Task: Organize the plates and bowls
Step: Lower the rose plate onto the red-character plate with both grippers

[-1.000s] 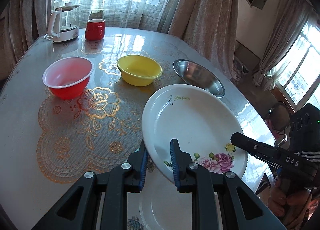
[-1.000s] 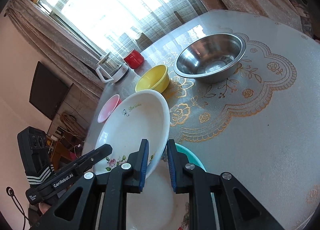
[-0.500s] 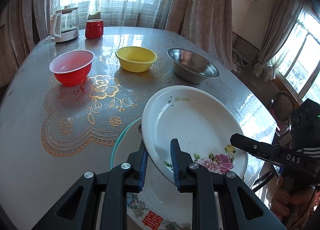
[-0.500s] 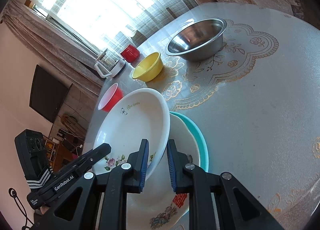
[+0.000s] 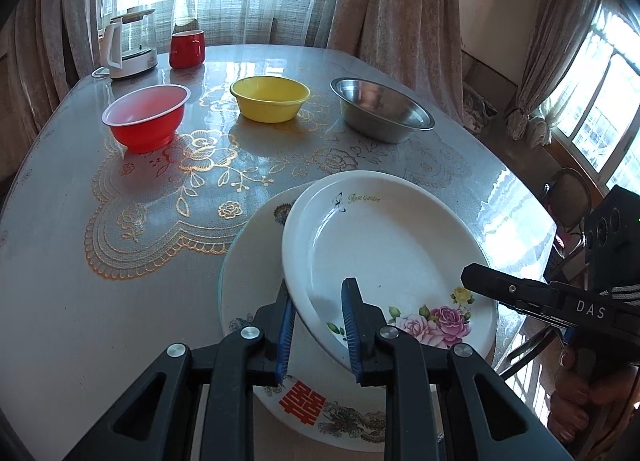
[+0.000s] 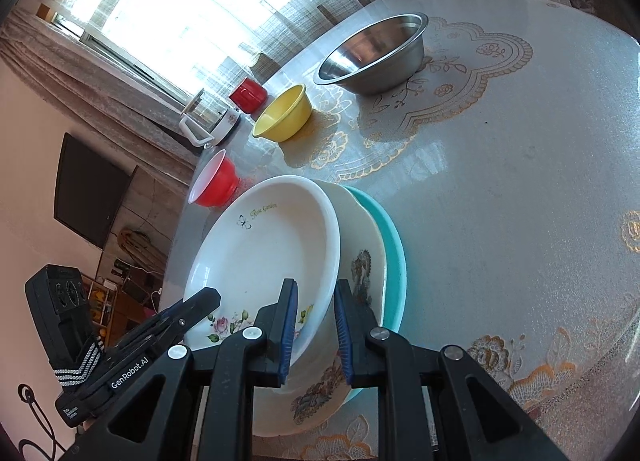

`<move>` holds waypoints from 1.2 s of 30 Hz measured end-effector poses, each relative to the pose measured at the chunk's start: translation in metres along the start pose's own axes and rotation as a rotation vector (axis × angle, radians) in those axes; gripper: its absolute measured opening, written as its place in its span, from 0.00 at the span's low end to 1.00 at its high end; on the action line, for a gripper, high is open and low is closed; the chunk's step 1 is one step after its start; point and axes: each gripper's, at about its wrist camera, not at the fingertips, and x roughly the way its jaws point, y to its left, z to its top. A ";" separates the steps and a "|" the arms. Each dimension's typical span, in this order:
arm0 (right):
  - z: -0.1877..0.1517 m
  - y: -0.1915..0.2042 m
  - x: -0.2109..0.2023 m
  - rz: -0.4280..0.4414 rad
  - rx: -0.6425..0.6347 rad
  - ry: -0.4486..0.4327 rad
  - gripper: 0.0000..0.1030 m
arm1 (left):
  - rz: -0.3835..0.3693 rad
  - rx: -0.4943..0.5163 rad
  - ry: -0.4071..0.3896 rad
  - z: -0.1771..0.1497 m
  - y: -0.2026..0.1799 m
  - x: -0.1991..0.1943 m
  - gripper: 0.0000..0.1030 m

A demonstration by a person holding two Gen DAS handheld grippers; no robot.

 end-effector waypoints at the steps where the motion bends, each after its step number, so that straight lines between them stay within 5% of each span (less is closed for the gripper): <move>1: -0.001 0.000 0.000 -0.006 0.000 0.001 0.18 | 0.000 0.001 0.004 -0.002 0.000 0.001 0.23; 26: 0.002 0.017 0.006 -0.185 0.018 0.051 0.19 | -0.047 -0.128 0.136 -0.009 0.007 0.002 0.30; 36: 0.000 0.026 0.008 -0.224 -0.022 0.051 0.20 | -0.009 -0.093 0.102 -0.012 0.003 -0.004 0.30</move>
